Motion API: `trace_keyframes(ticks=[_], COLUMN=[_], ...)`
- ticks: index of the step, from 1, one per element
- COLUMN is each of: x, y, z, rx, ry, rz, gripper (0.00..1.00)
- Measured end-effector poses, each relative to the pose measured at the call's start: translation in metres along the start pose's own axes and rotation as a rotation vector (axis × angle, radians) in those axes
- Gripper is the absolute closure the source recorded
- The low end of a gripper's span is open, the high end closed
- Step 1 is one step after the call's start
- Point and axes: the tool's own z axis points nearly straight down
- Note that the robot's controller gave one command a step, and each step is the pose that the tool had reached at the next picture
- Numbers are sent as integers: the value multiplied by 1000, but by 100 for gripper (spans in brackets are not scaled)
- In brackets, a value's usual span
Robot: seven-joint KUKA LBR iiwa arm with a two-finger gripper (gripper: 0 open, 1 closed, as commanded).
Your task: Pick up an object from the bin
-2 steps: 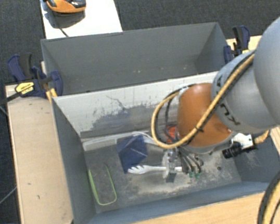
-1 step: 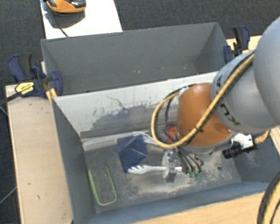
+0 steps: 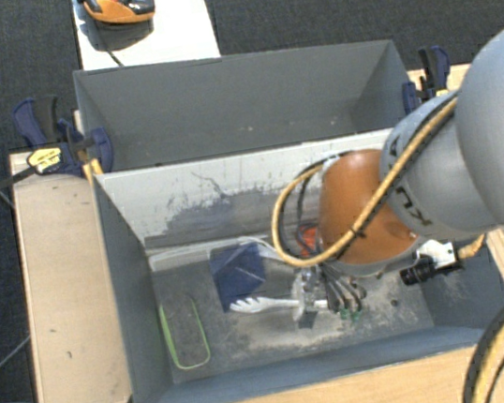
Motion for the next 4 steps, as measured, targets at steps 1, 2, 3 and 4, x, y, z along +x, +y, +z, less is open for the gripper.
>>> trace_keyframes(ticks=[1, 2, 3, 4], x=[0, 0, -26, -26], y=[0, 0, 46, 45], z=[0, 0, -30, -30], rx=[0, 0, 0, 0], ry=[0, 0, 1, 1], rz=[1, 1, -153, -153], gripper=[100, 100, 100, 100])
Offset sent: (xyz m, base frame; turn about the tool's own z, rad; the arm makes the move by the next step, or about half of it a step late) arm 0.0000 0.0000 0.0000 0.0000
